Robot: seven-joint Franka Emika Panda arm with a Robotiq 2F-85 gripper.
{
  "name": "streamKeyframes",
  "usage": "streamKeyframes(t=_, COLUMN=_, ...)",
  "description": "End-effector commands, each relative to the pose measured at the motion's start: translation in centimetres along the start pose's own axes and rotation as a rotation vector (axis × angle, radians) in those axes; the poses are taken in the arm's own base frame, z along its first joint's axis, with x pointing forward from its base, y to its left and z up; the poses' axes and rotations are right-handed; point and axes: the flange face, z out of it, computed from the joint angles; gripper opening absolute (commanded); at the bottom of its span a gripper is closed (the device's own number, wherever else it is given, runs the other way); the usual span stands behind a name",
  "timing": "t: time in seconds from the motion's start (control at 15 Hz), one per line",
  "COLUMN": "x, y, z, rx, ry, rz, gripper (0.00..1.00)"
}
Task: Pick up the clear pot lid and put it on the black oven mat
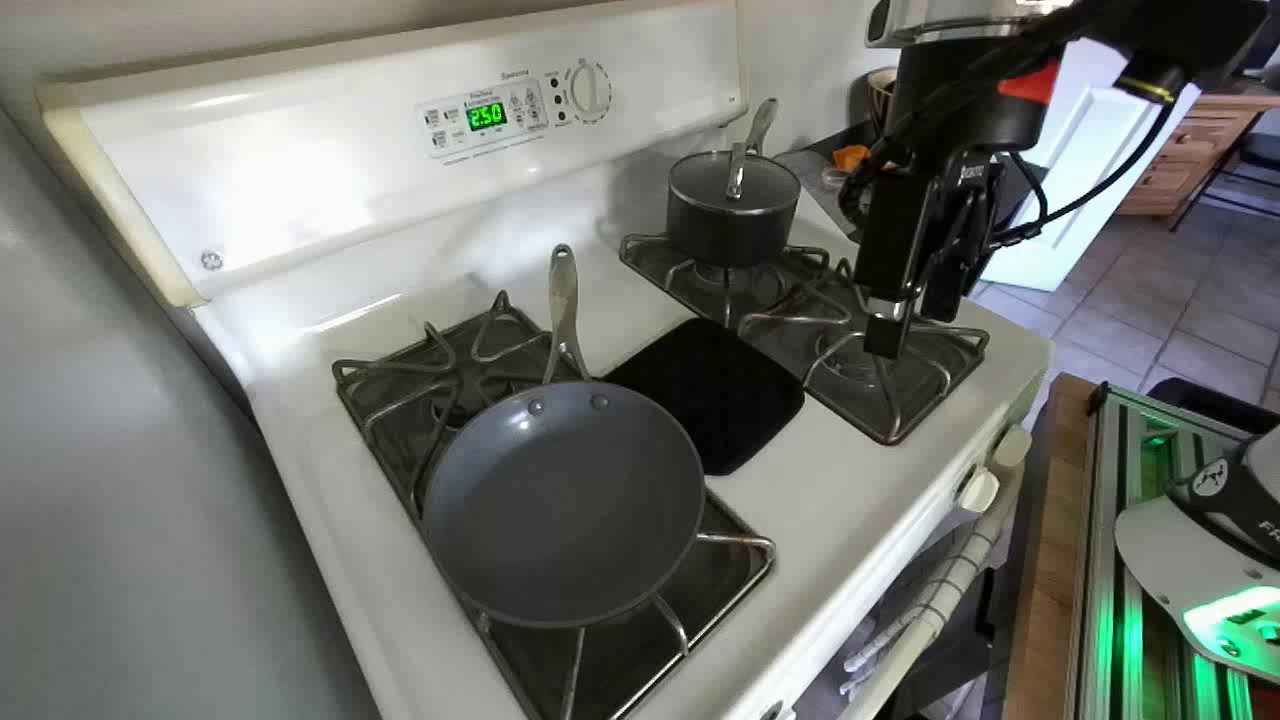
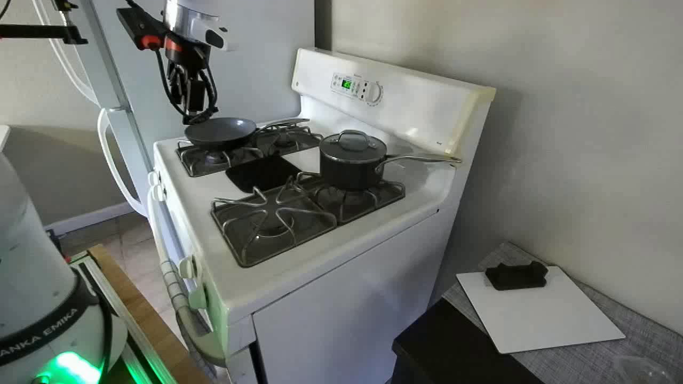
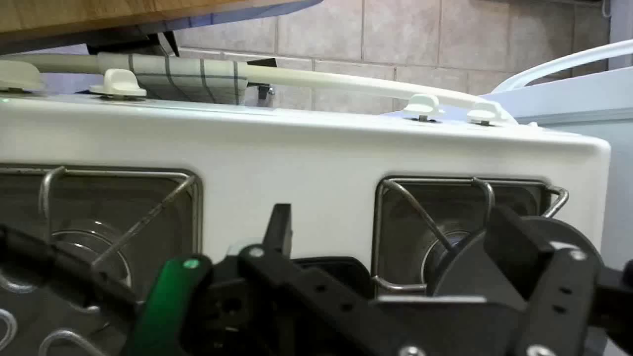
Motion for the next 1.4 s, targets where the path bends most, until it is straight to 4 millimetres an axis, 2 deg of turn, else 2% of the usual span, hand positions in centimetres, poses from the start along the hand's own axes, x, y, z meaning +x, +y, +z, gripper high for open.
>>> streamKeyframes(t=0.0, x=0.0, y=0.0, z=0.0, rx=0.0, ry=0.0, rz=0.0, gripper=1.0)
streamKeyframes(t=0.33, x=0.0, y=0.0, z=0.0, rx=0.0, ry=0.0, rz=0.0, gripper=1.0)
streamKeyframes(t=0.47, x=1.7, y=0.5, z=-0.7, rx=0.027, ry=0.044, rz=0.09, gripper=1.0)
streamKeyframes(t=0.6, x=3.9, y=1.9, z=-2.5, rx=0.081, ry=0.12, rz=0.189, gripper=1.0)
streamKeyframes(t=0.87, x=8.3, y=6.9, z=-7.2, rx=0.168, ry=0.255, rz=0.36, gripper=1.0)
streamKeyframes(t=1.0, x=10.5, y=9.6, z=-8.7, rx=0.215, ry=0.326, rz=0.443, gripper=1.0)
streamKeyframes(t=1.13, x=12.0, y=12.0, z=-10.0, rx=0.276, ry=0.412, rz=0.507, gripper=1.0)
streamKeyframes(t=1.27, x=13.7, y=14.0, z=-10.5, rx=0.311, ry=0.489, rz=0.526, gripper=1.0)
streamKeyframes(t=1.33, x=14.6, y=15.0, z=-10.2, rx=0.321, ry=0.509, rz=0.533, gripper=1.0)
